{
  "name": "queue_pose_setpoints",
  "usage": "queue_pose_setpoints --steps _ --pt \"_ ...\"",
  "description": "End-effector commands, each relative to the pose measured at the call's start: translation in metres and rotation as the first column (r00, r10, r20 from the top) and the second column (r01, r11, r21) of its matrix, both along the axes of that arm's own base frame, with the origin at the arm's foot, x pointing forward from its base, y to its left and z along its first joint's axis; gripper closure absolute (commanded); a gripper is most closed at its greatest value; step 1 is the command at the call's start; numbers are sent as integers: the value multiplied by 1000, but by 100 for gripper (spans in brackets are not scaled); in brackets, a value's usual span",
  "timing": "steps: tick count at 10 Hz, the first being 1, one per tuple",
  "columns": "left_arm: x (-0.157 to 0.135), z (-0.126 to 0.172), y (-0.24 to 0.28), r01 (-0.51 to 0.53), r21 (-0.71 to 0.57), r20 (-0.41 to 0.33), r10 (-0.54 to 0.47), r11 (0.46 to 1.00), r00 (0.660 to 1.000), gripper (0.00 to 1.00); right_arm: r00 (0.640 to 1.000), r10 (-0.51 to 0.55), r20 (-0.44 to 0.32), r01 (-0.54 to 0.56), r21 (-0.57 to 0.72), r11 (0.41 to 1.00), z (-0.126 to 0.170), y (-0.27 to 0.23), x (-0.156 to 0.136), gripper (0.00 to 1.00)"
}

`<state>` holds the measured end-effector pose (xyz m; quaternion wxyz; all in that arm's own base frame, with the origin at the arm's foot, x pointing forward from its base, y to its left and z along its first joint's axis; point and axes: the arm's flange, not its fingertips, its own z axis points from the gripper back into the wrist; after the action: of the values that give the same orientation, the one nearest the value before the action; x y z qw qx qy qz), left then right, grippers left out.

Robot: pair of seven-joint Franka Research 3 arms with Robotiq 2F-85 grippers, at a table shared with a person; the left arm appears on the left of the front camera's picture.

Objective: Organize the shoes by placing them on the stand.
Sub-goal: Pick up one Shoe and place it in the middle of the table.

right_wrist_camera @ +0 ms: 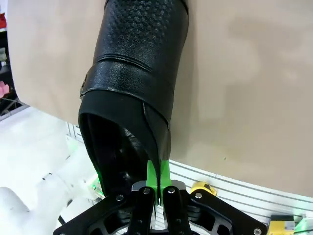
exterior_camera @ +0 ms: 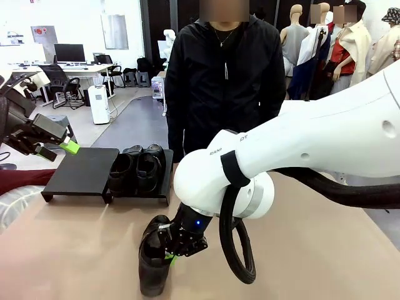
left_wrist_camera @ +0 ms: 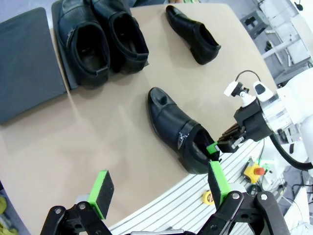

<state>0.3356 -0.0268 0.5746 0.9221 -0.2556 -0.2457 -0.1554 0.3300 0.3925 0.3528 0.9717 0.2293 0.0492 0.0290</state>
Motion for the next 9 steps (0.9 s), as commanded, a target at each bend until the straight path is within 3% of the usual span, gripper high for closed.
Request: queue_pose_setpoints --steps 1,2,5,7,9 --pt "0 2 1 0 -7 -6 0 1000 1000 0 999 -49 9 49 22 999 2 0 -7 53" --pt "0 2 1 0 -7 -6 0 1000 1000 0 999 -46 8 46 24 999 0 -1 -8 0" --pt "0 2 1 0 -7 -6 0 1000 1000 0 998 -50 40 47 65 997 9 -9 -15 0" --pt "0 2 1 0 -7 -6 0 1000 1000 0 993 -55 102 48 74 996 35 -48 -25 0" --pt "0 2 1 0 -7 -6 0 1000 1000 0 980 133 147 -135 2 991 73 -140 -28 0"
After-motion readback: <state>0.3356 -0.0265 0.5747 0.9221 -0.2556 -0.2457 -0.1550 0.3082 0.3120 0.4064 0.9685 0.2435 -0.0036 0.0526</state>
